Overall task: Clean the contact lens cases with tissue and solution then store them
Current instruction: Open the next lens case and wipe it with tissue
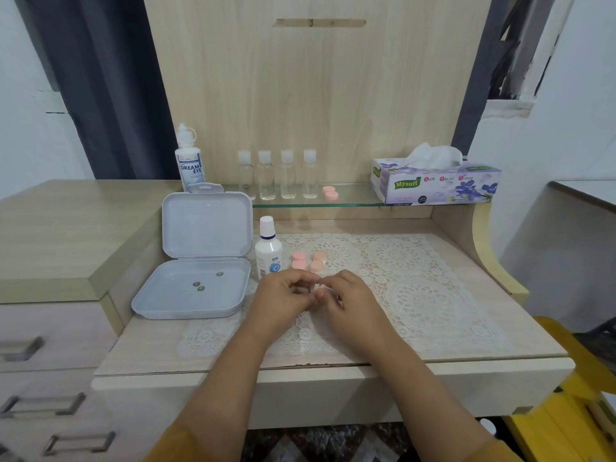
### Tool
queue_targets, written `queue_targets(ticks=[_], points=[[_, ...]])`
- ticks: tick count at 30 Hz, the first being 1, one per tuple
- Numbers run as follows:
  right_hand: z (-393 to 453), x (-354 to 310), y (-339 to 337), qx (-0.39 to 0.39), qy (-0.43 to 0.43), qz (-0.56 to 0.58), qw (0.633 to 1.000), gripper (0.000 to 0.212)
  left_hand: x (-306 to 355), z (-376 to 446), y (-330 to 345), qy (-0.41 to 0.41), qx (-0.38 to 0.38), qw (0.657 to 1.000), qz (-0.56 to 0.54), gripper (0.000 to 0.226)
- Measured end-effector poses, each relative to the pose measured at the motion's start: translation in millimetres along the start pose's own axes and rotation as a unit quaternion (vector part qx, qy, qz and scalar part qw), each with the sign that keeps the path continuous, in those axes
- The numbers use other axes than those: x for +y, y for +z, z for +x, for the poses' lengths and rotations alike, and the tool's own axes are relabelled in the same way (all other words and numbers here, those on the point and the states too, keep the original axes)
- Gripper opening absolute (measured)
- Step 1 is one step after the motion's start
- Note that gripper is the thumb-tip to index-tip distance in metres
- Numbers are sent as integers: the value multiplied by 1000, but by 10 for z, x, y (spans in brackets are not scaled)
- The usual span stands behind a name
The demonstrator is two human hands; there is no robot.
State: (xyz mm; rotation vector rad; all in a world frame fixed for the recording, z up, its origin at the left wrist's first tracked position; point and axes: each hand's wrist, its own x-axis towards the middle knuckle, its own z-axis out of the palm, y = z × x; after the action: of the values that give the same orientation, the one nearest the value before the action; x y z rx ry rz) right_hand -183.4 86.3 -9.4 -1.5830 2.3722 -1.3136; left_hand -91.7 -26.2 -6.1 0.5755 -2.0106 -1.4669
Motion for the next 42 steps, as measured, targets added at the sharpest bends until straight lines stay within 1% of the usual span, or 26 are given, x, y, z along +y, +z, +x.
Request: queue_targets(ticks=[4, 10, 11, 13, 15, 16, 18, 20, 23, 25, 32, 35, 39, 41, 42], points=[[28, 38, -2, 6, 25, 20, 999, 20, 13, -17, 3, -3, -17, 999, -34, 32], [35, 39, -22, 21, 54, 94, 994, 16, 24, -13, 8, -18, -18, 996, -81, 32], [31, 47, -33, 38, 68, 127, 989, 16, 40, -15, 13, -22, -11, 995, -94, 31], [18, 59, -69, 101, 104, 203, 968, 16, 65, -13, 12, -28, 14, 994, -105, 29], [6, 63, -100, 162, 129, 241, 948, 15, 77, -12, 3, -28, 27, 995, -90, 28], [5, 60, -104, 177, 133, 244, 944, 14, 82, -15, 1, -27, 26, 996, -86, 28], [-1, 47, -100, 171, 122, 229, 951, 16, 87, -21, 5, -26, 20, 996, -87, 28], [-7, 30, -76, 143, 94, 196, 966, 14, 93, -32, 7, -25, 15, 996, -89, 29], [-10, 60, -26, 113, 13, 92, 989, 17, 78, -27, -3, -18, 3, 995, -100, 32], [-14, 80, 9, 96, -25, 46, 994, 19, 66, -24, -6, -13, -2, 996, -93, 33], [2, 122, 119, 75, -54, -80, 992, 20, 50, -24, 8, -9, 25, 999, -17, 34], [13, 109, 110, 61, -43, -88, 993, 23, 51, -34, 10, 0, 19, 1000, -2, 34], [33, 55, 70, 19, -22, -92, 995, 42, 41, -31, 5, 11, 14, 1000, 3, 40], [34, 58, 62, 15, -14, -84, 996, 40, 41, -31, 9, 14, 7, 1000, -6, 40], [36, 62, 55, 15, -3, -70, 997, 35, 42, -29, 13, 11, 4, 1000, -19, 40]])
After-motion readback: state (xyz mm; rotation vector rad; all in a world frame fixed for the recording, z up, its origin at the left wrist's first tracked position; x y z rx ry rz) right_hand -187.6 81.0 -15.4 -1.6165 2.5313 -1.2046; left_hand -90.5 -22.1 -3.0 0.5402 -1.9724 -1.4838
